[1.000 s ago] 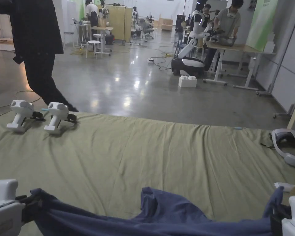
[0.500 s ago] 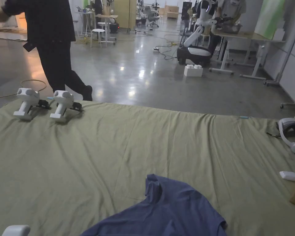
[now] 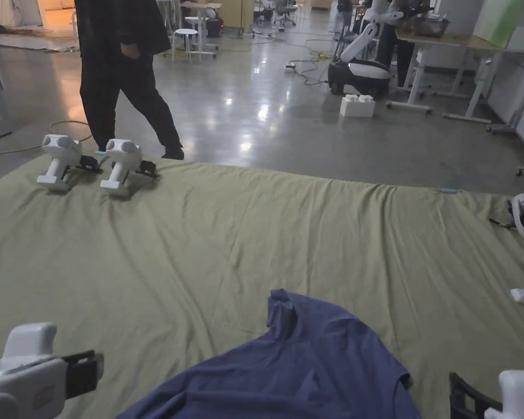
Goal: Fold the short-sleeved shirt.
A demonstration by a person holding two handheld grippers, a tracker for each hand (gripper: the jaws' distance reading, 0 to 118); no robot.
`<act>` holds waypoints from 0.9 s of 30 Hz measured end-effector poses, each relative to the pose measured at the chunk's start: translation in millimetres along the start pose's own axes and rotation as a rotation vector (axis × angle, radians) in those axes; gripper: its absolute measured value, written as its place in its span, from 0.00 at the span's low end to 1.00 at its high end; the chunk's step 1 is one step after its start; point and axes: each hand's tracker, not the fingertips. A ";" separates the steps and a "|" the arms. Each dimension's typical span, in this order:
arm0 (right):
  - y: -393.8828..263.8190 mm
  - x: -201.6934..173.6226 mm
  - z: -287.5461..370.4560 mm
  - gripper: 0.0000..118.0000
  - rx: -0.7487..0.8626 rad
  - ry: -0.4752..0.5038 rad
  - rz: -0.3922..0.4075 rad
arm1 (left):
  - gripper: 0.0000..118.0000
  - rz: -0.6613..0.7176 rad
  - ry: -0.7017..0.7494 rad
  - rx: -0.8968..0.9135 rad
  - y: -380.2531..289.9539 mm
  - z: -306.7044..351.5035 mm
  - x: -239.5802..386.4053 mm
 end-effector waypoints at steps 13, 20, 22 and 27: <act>40.9 -74.0 -10.4 0.56 0.215 0.067 -0.133 | 0.52 -0.111 -0.142 0.345 21.9 27.4 113.5; 47.9 -89.4 -10.9 0.12 0.342 0.023 -0.149 | 0.06 -0.176 -0.037 0.489 25.4 32.1 151.2; 49.1 -89.2 -11.6 0.08 0.353 0.020 -0.152 | 0.02 -0.187 0.005 0.534 25.6 33.7 154.6; 54.0 -85.4 -10.1 0.07 0.381 0.017 -0.178 | 0.02 -0.175 0.001 0.555 30.5 31.2 145.9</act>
